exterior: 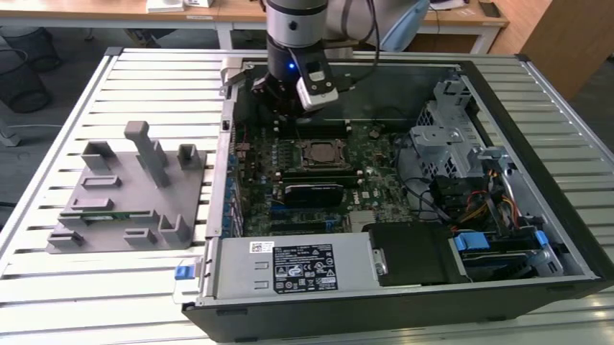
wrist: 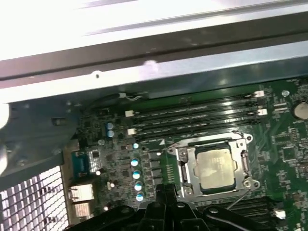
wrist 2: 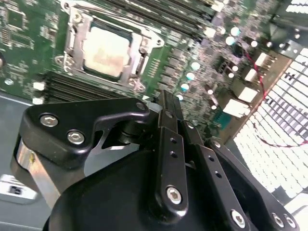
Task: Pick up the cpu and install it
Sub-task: 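Install the first cpu locking lever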
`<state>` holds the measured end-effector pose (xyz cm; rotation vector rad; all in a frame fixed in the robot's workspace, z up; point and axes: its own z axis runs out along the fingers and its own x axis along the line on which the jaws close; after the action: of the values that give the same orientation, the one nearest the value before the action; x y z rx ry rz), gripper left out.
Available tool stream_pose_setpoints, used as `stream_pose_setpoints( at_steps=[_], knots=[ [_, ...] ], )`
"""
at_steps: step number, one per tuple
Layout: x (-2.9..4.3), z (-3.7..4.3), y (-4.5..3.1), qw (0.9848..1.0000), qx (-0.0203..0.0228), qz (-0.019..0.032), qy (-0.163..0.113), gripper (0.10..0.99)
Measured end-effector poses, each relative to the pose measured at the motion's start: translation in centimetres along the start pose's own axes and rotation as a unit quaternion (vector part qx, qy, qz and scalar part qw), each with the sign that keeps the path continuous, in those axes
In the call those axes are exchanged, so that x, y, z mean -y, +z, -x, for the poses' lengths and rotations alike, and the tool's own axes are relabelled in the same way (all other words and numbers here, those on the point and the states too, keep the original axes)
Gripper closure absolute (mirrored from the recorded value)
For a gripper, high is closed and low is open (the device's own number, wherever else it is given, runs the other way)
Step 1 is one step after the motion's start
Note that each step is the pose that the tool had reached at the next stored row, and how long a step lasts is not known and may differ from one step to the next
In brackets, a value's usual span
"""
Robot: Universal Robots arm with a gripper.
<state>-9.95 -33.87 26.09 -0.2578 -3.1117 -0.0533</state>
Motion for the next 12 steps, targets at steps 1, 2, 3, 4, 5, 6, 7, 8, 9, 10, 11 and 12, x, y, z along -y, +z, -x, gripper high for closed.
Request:
stream_pose_setpoints(
  at_steps=[1, 2, 3, 4, 5, 6, 7, 8, 9, 10, 11, 12],
  knots=[
    [-0.04, -0.24, 0.01, 1.0000, 0.0002, 0.0000, 0.000, 0.980],
    [-0.15, -0.41, 0.02, 1.0000, 0.0003, 0.0000, 0.000, 0.980],
    [-0.31, -0.50, 0.03, 1.0000, 0.0003, 0.0000, -0.001, 0.980],
    [-0.42, -0.52, 0.03, 1.0000, 0.0002, -0.0001, -0.003, 0.980],
    [-0.46, -0.53, 0.04, 1.0000, 0.0001, -0.0001, -0.008, 0.980],
    [-0.46, -0.53, 0.05, 0.9999, -0.0002, -0.0002, -0.015, 0.980],
    [-0.46, -0.53, 0.05, 0.9997, -0.0004, -0.0003, -0.022, 0.980],
    [-0.47, -0.53, 0.07, 0.9996, -0.0006, -0.0004, -0.029, 0.980],
    [-0.49, -0.53, 0.09, 0.9994, -0.0008, -0.0004, -0.035, 0.980],
    [-0.53, -0.54, 0.11, 0.9993, -0.0010, -0.0003, -0.039, 0.980],
    [-0.58, -0.56, 0.14, 0.9991, -0.0011, -0.0002, -0.042, 0.980],
    [-0.63, -0.60, 0.15, 0.9991, -0.0007, -0.0001, -0.043, 0.980]
  ],
)
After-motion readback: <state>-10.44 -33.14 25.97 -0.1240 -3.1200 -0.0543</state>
